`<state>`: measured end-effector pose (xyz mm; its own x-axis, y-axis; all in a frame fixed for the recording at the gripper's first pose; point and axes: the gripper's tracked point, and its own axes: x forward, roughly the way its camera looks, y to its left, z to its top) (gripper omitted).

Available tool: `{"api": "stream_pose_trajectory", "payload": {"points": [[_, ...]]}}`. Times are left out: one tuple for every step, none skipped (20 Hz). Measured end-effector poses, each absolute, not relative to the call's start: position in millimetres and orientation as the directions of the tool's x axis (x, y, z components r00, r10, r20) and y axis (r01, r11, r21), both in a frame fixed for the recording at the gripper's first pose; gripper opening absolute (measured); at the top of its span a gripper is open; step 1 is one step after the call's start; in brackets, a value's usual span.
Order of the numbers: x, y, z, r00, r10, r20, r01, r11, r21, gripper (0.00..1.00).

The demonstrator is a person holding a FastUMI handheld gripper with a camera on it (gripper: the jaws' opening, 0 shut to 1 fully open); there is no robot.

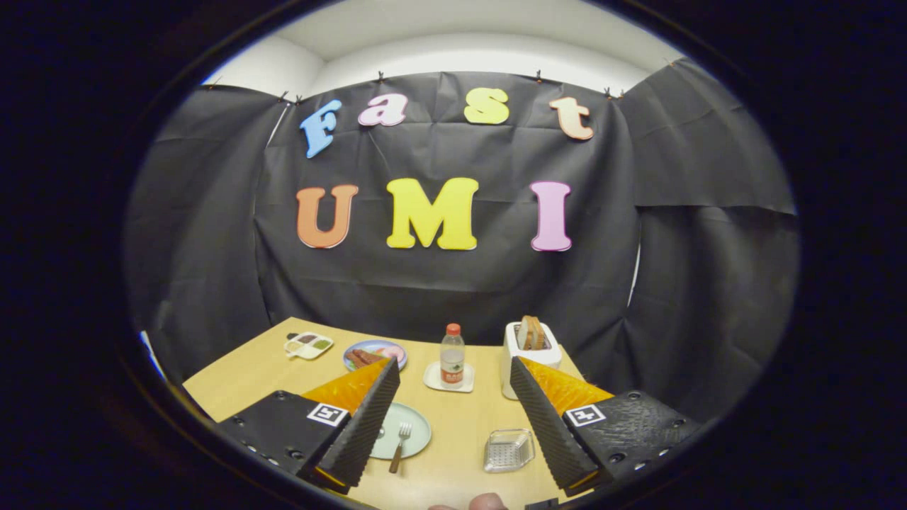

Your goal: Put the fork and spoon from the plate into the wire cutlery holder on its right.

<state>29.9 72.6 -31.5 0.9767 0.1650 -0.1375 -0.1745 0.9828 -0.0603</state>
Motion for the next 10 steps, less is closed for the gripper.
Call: {"api": "stream_pose_trajectory", "payload": {"points": [[33.4, 80.1, -39.4, 0.969, 0.178, -0.171, -0.192, 0.979, -0.069, 0.95], [37.2, 88.2, -50.9, 0.958, 0.189, -0.215, -0.209, 0.975, -0.075, 0.95], [40.9, 96.7, -63.4, 0.943, 0.198, -0.267, -0.226, 0.971, -0.077, 0.95], [43.6, 105.4, -80.6, 0.922, 0.207, -0.327, -0.245, 0.966, -0.080, 0.95], [46.9, 112.2, -98.0, 0.896, 0.206, -0.393, -0.258, 0.962, -0.085, 0.95], [52.5, 118.8, -116.3, 0.867, 0.207, -0.453, -0.272, 0.959, -0.083, 0.95], [55.7, 125.6, -136.5, 0.831, 0.203, -0.517, -0.286, 0.955, -0.084, 0.96], [57.8, 132.6, -159.7, 0.793, 0.193, -0.577, -0.291, 0.953, -0.082, 0.95], [57.5, 137.1, -180.5, 0.749, 0.188, -0.635, -0.300, 0.951, -0.073, 0.96], [57.8, 142.0, -203.2, 0.703, 0.176, -0.689, -0.301, 0.951, -0.064, 0.96]]}}
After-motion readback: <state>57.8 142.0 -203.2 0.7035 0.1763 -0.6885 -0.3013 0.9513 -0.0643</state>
